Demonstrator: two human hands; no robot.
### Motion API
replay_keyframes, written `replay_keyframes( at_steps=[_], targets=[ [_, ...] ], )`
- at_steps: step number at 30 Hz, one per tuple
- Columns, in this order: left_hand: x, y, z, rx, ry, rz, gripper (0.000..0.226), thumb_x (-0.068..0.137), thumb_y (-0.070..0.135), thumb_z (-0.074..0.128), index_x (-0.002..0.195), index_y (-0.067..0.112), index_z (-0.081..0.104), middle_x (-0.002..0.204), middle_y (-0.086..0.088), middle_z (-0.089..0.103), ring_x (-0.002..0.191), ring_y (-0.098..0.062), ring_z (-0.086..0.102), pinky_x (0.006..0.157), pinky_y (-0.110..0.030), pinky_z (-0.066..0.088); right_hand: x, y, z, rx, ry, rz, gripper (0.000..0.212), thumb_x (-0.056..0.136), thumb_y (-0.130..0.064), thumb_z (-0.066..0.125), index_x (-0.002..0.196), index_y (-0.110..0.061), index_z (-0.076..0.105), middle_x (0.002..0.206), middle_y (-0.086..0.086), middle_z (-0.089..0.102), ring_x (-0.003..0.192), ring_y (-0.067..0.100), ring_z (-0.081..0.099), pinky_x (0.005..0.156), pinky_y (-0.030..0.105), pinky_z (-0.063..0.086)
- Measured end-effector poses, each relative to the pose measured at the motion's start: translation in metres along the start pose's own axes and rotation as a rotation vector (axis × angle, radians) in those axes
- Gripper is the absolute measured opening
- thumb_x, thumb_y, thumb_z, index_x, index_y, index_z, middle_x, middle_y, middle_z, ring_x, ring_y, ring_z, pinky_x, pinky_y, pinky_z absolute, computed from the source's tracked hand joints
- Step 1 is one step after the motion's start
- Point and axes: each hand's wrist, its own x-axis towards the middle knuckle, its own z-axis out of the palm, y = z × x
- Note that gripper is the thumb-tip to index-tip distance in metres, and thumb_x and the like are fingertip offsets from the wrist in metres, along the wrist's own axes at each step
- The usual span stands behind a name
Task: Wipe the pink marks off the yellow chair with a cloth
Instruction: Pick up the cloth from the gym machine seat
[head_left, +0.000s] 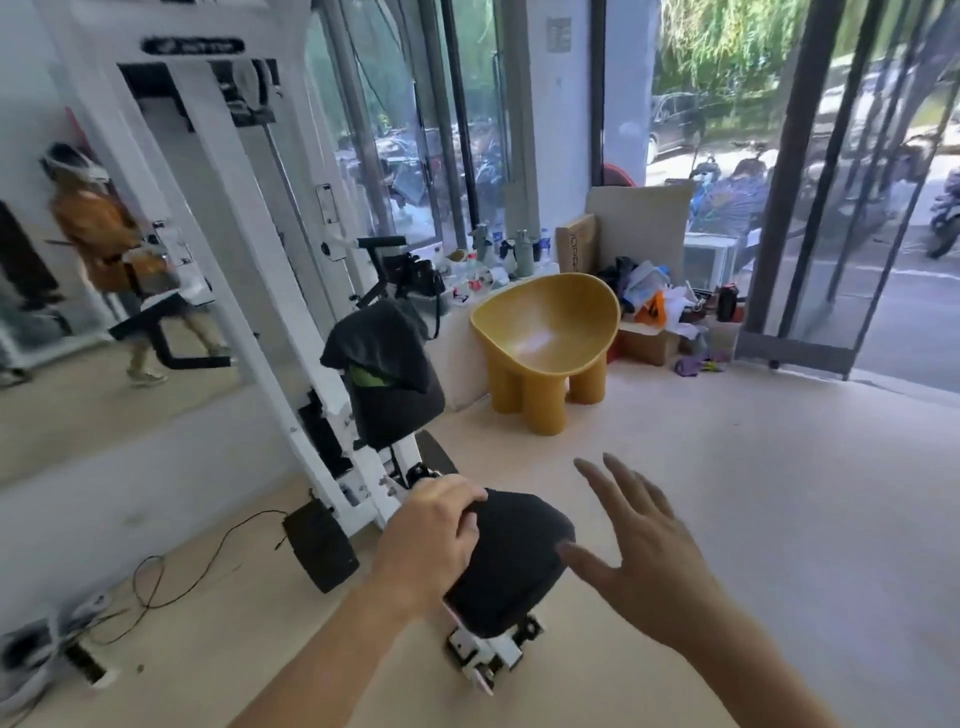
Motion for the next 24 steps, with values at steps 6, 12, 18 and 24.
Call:
replay_keyframes(
  at_steps=[6, 12, 18, 24],
  targets=[
    [0.127, -0.026, 0.033, -0.014, -0.011, -0.388, 0.031, 0.089, 0.026, 0.055, 0.120, 0.027, 0.058, 0.120, 0.006, 0.059, 0.108, -0.016, 0.053, 0.093, -0.032, 0.045, 0.167, 0.024, -0.018, 0.175, -0.143, -0.182, 0.080, 0.090, -0.061, 0.047, 0.143, -0.054, -0.012, 0.160, -0.018, -0.014, 0.150, 0.019, 0.002, 0.117, 0.045, 0.018],
    [0.240, -0.092, 0.061, -0.587, 0.286, -0.986, 0.044, 0.094, 0.032, 0.050, 0.135, 0.021, 0.043, 0.135, -0.006, 0.051, 0.113, -0.027, 0.055, 0.097, -0.040, 0.047, 0.299, 0.025, -0.005, 0.601, -0.257, -0.201, 0.083, 0.095, -0.020, 0.057, 0.142, -0.058, -0.001, 0.142, -0.023, 0.030, 0.087, 0.004, 0.064, 0.063, 0.006, 0.045],
    [0.337, -0.163, 0.090, -0.843, 0.783, -1.299, 0.064, 0.088, 0.035, 0.063, 0.139, 0.018, 0.029, 0.124, -0.003, 0.047, 0.109, -0.028, 0.053, 0.094, -0.041, 0.048, 0.423, 0.000, 0.044, 0.795, -0.429, -0.183, 0.076, 0.094, -0.016, 0.058, 0.145, -0.049, 0.014, 0.102, -0.029, 0.045, 0.093, 0.010, 0.067, 0.090, 0.033, 0.053],
    [0.379, -0.193, 0.094, -0.732, 0.923, -1.314, 0.041, 0.082, 0.017, 0.071, 0.111, 0.011, 0.042, 0.096, -0.002, 0.058, 0.089, -0.024, 0.060, 0.083, -0.035, 0.051, 0.504, -0.039, 0.074, 0.945, -0.609, -0.087, 0.077, 0.093, -0.015, 0.060, 0.149, -0.042, 0.014, 0.125, -0.023, 0.046, 0.115, 0.015, 0.053, 0.097, 0.037, 0.050]
  ],
)
